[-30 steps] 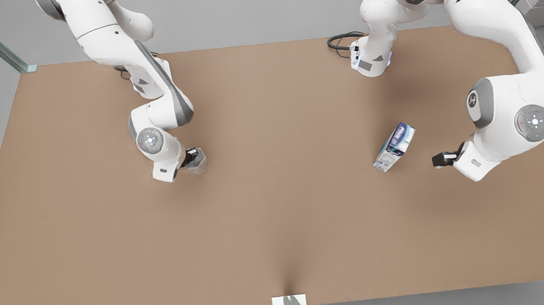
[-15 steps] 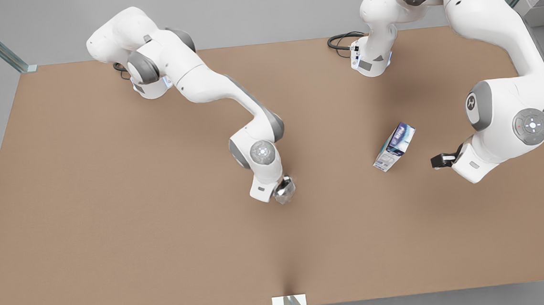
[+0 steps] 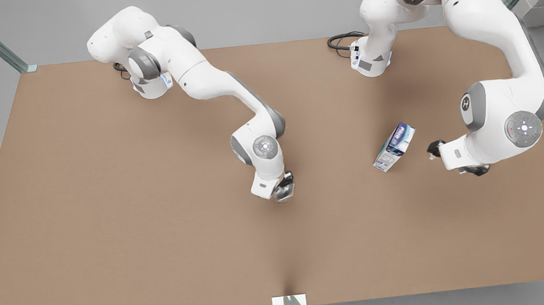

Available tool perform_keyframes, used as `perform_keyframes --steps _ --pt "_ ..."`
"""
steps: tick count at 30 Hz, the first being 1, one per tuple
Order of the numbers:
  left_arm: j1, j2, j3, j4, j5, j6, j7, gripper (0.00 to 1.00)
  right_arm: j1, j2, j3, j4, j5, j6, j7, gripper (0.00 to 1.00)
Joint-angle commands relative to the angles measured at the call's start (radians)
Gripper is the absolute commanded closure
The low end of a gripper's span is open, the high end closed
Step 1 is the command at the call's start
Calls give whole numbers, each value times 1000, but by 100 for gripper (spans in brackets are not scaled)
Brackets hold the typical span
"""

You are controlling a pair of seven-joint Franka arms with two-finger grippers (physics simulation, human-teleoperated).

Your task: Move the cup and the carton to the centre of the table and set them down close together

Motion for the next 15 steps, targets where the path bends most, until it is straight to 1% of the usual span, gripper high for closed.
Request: perform_keyframes --steps 1,2,3,4,5,6,7,8,9,10,11,12,14,15 --pt "-3 -2 -5 -2 3 -7 14 0 0 -22 0 -6 1 -5 0 0" --pt "-15 -11 -6 -30 3 -13 12 0 -1 -65 0 -45 1 -4 0 0" --pt "-23 -93 -3 -168 0 47 -8 0 -20 -170 8 -149 1 11 0 0" --pt "-23 -116 -3 -199 -3 45 -92 0 -38 -258 9 -190 -7 -7 -2 0" --pt "-24 -154 -3 -252 -10 56 -140 0 -52 -353 11 -296 -18 -10 -3 0" --pt "-26 -182 -3 -293 -13 54 -195 0 -112 -408 9 -329 -21 -85 -3 0" --pt "-28 -220 -3 -367 -30 79 -252 0 -216 -502 9 -364 -19 -206 -21 0" --pt "-26 -258 -3 -441 -43 125 -258 0 -308 -552 9 -365 -19 -320 -89 0" --pt "-26 -275 -3 -489 -43 154 -256 0 -441 -629 11 -431 -15 -387 -212 0" --pt "-31 -274 -6 -496 -41 151 -241 0 -560 -697 22 -487 -19 -392 -319 0" --pt "-41 -271 -6 -515 -41 157 -229 0 -658 -743 40 -491 -73 -401 -405 0" --pt "-41 -271 -6 -538 -38 173 -190 0 -788 -786 147 -510 -159 -430 -433 0" --pt "-46 -272 -6 -574 -35 197 -160 0 -793 -784 161 -502 -166 -426 -425 0" --pt "-46 -272 -6 -588 -35 202 -158 0 -788 -729 161 -465 -168 -394 -423 0"
